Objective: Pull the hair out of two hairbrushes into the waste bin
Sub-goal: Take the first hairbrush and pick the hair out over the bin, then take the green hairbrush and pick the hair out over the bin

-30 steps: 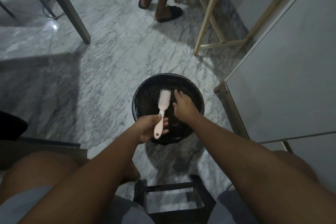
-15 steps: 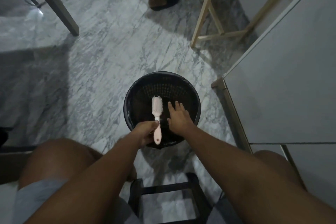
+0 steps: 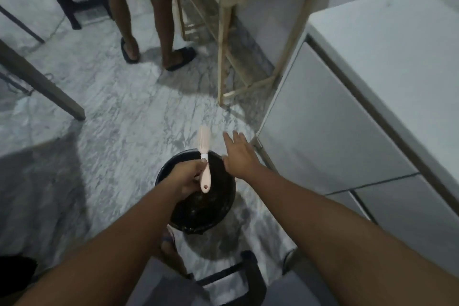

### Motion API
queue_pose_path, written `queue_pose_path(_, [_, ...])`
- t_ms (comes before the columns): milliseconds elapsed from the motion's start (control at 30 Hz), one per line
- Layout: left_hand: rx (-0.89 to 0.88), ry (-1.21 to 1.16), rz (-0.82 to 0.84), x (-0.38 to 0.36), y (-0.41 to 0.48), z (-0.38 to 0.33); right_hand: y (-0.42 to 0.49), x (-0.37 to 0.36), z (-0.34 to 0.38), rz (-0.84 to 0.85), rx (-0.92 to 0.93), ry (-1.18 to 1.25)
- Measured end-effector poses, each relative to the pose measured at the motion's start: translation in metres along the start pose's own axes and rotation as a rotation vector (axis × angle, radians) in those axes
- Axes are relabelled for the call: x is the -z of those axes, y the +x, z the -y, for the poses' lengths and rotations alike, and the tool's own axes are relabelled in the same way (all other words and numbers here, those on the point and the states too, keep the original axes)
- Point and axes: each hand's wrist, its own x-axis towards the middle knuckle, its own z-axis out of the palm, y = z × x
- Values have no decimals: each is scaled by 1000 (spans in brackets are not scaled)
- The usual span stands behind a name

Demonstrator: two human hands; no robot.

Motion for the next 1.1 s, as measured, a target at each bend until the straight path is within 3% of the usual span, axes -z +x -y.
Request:
queue_pose_path(267, [-182,223,163,-128,-126,-129,-63,214,-45,-326,-140,35])
queue_pose_path(467, [-235,398,357,-245,-182,-159,-131,301,-121,-458,-383,19])
queue_pose_path(700, [-146,570,592,-375,-223,-109,-248,325,-223,-494,-703,12])
queue_pose_path(933, [-100,754,705,-470,-256,-33,-353,310,-294,-470,-1017,33])
queue_pose_path(1100, [-101,889,771,-525,-273,17,-403,293,-333,-442,-1133,27])
